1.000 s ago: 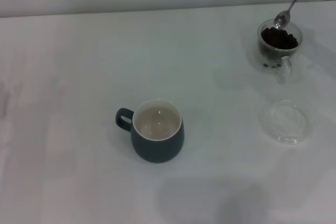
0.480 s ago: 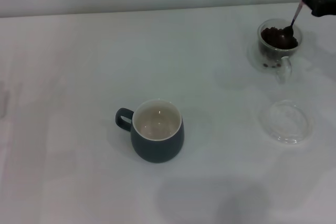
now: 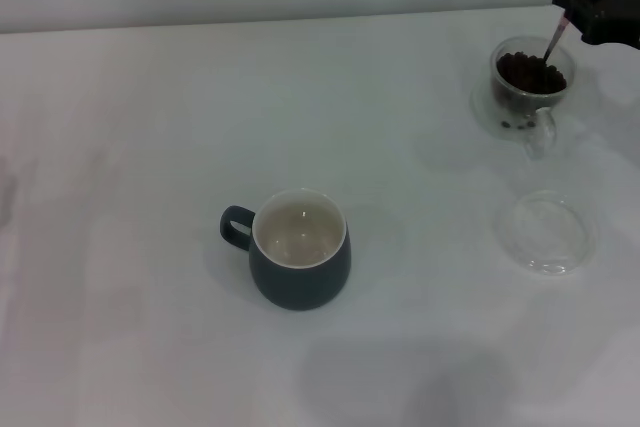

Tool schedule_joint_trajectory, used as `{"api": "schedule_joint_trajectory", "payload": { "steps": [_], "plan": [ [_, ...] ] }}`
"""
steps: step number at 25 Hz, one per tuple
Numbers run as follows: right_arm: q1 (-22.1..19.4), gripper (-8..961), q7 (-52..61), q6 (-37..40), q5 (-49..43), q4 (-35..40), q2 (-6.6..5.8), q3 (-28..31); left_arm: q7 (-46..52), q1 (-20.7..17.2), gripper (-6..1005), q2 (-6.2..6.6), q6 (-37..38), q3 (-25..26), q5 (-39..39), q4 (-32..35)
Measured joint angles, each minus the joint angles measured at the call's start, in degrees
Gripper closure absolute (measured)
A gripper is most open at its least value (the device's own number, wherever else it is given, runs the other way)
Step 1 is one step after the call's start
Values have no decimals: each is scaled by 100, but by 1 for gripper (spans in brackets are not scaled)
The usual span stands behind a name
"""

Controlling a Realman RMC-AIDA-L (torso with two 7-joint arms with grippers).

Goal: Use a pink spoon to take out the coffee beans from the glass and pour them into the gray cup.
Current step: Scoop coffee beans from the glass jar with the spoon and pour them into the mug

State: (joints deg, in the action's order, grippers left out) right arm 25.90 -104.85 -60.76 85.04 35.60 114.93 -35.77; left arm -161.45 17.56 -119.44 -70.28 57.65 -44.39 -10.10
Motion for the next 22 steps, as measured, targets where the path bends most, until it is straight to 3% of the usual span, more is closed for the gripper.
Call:
{"api": "schedule_joint_trajectory", "payload": {
  "steps": [22],
  "plan": [
    [-166,802,1637,376,710,-326,-17,9,9,8,240,0,184,0,0,-18]
  ]
}}
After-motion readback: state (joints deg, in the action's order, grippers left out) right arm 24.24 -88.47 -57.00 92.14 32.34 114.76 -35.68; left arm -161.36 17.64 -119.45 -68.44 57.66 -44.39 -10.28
